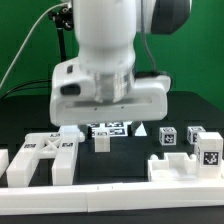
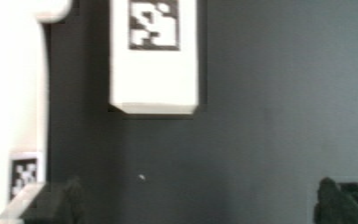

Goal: Assemble chair

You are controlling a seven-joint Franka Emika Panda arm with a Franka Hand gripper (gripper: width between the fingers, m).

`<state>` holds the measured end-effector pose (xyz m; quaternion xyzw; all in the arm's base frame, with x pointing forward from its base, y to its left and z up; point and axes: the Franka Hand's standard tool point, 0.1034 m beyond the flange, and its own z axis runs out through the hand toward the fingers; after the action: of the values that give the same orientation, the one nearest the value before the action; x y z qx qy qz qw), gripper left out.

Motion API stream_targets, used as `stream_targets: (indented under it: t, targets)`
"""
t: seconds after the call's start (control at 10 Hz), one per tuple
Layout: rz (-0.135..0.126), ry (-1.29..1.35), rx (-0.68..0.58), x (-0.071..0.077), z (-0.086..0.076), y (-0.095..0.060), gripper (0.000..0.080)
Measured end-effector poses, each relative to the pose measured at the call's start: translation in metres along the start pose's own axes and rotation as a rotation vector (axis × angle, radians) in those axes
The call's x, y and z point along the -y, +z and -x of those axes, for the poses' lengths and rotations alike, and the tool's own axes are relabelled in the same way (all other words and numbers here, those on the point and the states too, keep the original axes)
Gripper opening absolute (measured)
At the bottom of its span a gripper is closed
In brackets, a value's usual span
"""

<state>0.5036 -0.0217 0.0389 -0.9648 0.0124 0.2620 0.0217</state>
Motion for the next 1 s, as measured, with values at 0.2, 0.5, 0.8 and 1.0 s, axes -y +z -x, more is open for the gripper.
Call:
stream_targets:
  t: [0.2, 0.5, 0.8, 1.0]
  targets:
    - [-0.01, 0.004, 0.146, -0.001, 0.012, 0.009, 0.0649]
    - [-0.014, 0.006, 0.259, -0.001, 0.009, 0.013, 0.0649]
    - [-0.016, 0.008, 0.295, 0.001, 0.016, 0.027, 0.0649]
    - [-0.018, 0.048, 0.395, -0.001, 0.028, 0.038, 0.0649]
